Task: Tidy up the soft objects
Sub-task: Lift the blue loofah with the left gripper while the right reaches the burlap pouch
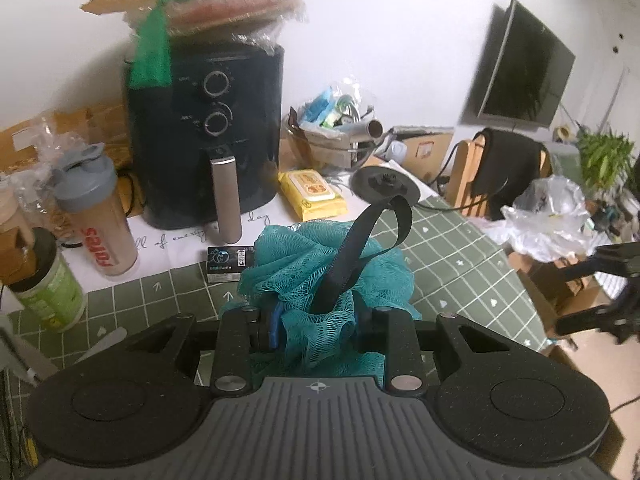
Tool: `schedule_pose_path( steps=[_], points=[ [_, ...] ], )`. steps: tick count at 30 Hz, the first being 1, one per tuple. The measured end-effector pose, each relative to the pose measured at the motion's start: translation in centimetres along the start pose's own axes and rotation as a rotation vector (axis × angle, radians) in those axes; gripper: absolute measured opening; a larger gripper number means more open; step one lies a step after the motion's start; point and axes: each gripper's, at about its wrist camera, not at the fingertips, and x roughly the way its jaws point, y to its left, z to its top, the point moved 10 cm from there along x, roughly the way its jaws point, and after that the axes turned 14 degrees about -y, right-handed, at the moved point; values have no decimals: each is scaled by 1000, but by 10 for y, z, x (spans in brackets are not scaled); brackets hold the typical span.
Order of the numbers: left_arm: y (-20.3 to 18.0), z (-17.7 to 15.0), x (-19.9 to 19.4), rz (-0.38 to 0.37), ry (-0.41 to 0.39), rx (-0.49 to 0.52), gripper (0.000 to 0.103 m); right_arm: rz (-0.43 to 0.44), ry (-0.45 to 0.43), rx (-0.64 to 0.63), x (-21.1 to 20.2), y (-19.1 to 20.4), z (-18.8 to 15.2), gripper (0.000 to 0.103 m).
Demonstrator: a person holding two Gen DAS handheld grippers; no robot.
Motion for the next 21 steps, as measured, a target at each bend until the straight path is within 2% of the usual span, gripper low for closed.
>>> schedule_pose_path(
  steps=[8, 13, 21],
  points=[
    [2, 2, -35, 37, -31, -53, 30, 51, 33, -79, 31, 2, 7, 103],
    [5, 1, -62, 65, -83, -89, 30, 90, 53, -124, 55, 5, 9, 103],
    [20, -14, -88, 132, -83, -175, 30, 171, 78, -179, 99, 15, 11, 103]
  ],
)
